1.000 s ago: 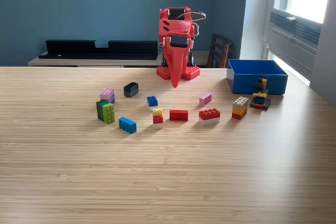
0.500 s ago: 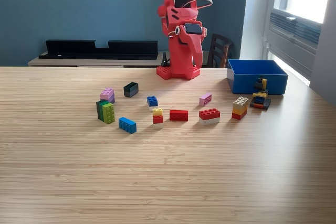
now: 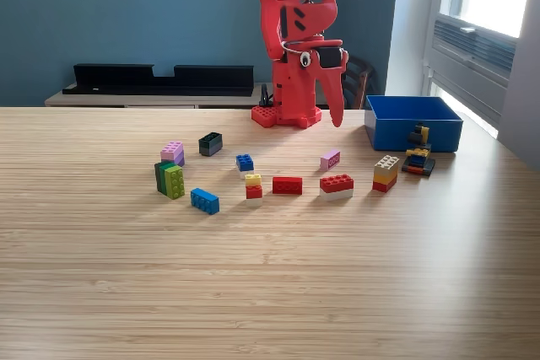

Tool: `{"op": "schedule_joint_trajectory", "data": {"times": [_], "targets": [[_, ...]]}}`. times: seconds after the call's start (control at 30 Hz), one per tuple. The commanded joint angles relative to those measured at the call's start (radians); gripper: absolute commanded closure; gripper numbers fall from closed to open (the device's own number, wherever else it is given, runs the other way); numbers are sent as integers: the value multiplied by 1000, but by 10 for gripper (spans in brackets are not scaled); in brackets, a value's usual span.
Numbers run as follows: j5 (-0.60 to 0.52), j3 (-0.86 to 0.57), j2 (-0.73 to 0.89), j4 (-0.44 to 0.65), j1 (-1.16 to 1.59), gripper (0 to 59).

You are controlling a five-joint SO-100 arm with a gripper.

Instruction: Grasp a lego block and put it in the bin.

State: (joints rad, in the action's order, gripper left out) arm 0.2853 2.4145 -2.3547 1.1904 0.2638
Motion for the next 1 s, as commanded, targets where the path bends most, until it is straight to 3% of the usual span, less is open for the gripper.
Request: {"op": "schedule_joint_trajectory", "data": {"times": [0.03,0.57,1.0], "targets": [[44,-110,120,2,5,326],[67,-302,500,-100,18,323],[21,-336,706,-166,124,361]]}}
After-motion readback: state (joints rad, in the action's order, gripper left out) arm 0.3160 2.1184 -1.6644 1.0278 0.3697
